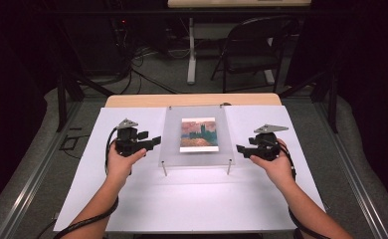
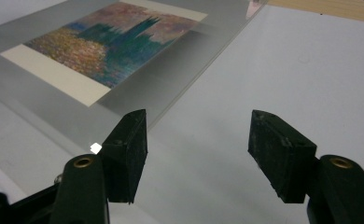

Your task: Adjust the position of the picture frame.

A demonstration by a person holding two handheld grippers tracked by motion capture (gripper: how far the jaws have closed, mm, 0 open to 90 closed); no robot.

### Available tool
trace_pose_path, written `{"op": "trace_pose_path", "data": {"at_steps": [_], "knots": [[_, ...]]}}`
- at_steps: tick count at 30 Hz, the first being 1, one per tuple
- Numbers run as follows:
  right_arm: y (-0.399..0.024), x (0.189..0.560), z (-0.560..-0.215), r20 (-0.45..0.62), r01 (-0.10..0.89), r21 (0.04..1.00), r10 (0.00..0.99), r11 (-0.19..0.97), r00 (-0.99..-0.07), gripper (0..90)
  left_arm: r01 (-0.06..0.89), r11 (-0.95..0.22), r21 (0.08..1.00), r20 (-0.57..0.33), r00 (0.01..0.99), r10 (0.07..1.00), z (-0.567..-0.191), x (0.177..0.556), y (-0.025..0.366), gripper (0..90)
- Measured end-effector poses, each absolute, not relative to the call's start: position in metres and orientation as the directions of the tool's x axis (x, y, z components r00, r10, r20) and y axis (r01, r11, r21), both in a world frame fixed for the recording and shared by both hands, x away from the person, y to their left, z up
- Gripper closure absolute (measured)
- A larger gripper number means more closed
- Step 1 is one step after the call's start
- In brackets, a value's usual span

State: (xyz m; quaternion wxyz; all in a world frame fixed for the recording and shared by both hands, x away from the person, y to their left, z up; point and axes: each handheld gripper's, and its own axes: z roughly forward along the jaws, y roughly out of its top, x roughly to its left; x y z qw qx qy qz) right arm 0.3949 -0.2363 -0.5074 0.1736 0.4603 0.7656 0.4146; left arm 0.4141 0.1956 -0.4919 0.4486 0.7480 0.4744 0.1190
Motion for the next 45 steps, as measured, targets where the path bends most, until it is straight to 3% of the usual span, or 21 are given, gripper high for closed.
{"op": "trace_pose_path", "data": {"at_steps": [11,23,30,45], "knots": [[-0.232,0.427,-0.499,0.138,0.567,0.799,0.856,0.201,-0.498,36.2,0.606,-0.191,0.773,-0.211,0.529,0.822,-0.496,0.443,0.185,35.5],[-0.212,0.467,-0.512,0.215,0.605,0.785,0.857,0.134,-0.469,35.6,0.659,-0.112,0.744,-0.293,0.471,0.832,-0.516,0.478,0.172,35.4],[-0.194,0.477,-0.52,0.235,0.621,0.771,0.843,0.142,-0.485,35.2,0.686,-0.085,0.722,-0.339,0.458,0.822,-0.527,0.483,0.166,35.3],[-0.19,0.483,-0.535,0.291,0.672,0.731,0.835,0.121,-0.466,33.2,0.714,-0.11,0.691,-0.338,0.454,0.824,-0.538,0.484,0.156,33.6]]}}
